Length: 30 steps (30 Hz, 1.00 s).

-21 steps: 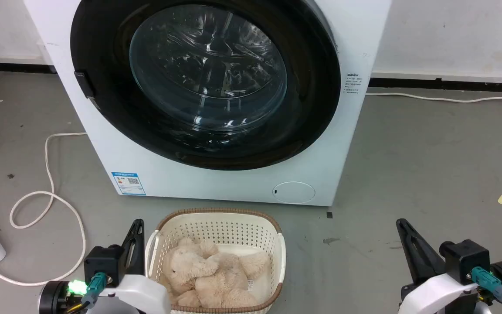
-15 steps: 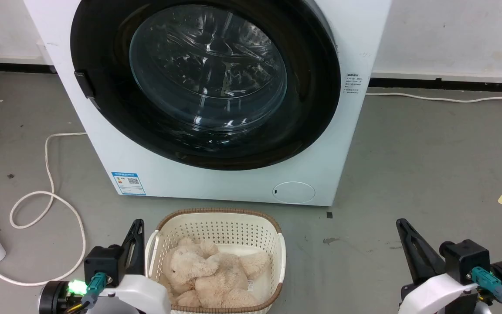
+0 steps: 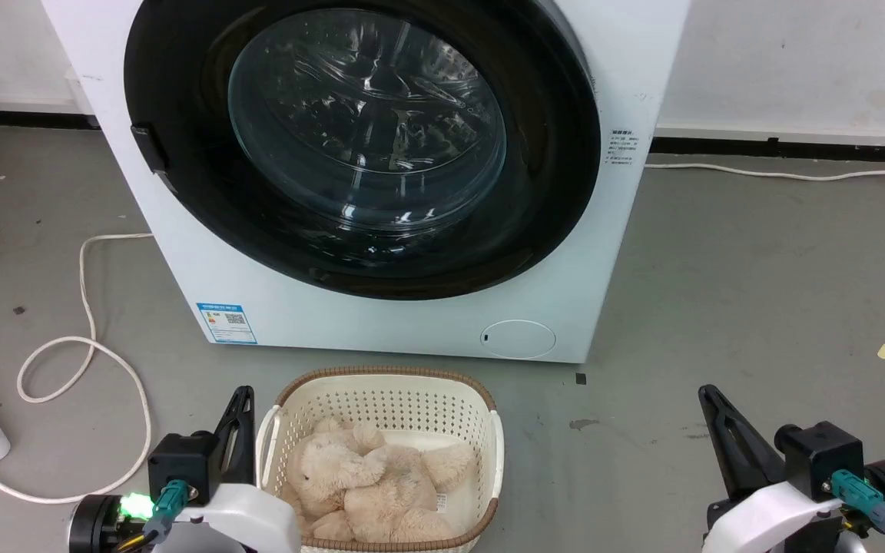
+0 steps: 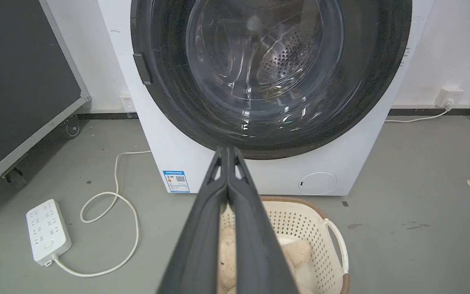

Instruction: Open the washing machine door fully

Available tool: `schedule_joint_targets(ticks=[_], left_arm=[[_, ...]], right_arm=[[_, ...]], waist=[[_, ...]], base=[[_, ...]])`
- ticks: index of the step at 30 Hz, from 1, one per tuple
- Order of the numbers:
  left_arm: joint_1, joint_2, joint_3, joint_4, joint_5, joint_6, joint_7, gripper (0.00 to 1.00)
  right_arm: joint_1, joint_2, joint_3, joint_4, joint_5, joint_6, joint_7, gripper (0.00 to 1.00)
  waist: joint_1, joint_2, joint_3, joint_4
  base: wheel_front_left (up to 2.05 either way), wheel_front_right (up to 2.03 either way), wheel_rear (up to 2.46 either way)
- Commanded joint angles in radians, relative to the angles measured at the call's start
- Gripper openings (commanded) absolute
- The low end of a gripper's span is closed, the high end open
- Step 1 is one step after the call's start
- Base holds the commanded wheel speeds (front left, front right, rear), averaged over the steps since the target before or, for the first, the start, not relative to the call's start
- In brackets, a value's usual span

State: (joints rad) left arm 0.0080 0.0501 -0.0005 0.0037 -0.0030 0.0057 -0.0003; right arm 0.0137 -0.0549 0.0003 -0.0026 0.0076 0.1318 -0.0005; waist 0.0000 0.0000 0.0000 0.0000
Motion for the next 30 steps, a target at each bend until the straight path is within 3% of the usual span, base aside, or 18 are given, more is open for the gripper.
schedule_joint_targets(ticks=[1,15,16,30], left_arm=[[-0.008,0.000,0.000,-0.004,0.003,-0.006,0.000,0.00],[-0.008,0.000,0.000,-0.004,0.003,-0.006,0.000,0.00],[0.000,0.000,0.000,0.000,0.000,0.000,0.000,1.00],[-0.001,0.000,-0.017,0.002,-0.004,0.009,-0.021,1.00]], right_arm=[[-0.014,0.005,0.000,0.003,-0.008,-0.001,0.000,0.00],[-0.014,0.005,0.000,0.003,-0.008,-0.001,0.000,0.00],[0.000,0.000,0.000,0.000,0.000,0.000,0.000,1.00],[-0.001,0.000,-0.007,0.000,0.008,0.000,-0.021,1.00]], waist=[[0.0000,0.0000,0.000,0.000],[0.0000,0.0000,0.000,0.000],[0.0000,0.0000,0.000,0.000],[0.0000,0.0000,0.006,0.002]], base=[[0.00,0.00,0.00],[0.00,0.00,0.00],[0.00,0.00,0.00],[0.00,0.00,0.00]])
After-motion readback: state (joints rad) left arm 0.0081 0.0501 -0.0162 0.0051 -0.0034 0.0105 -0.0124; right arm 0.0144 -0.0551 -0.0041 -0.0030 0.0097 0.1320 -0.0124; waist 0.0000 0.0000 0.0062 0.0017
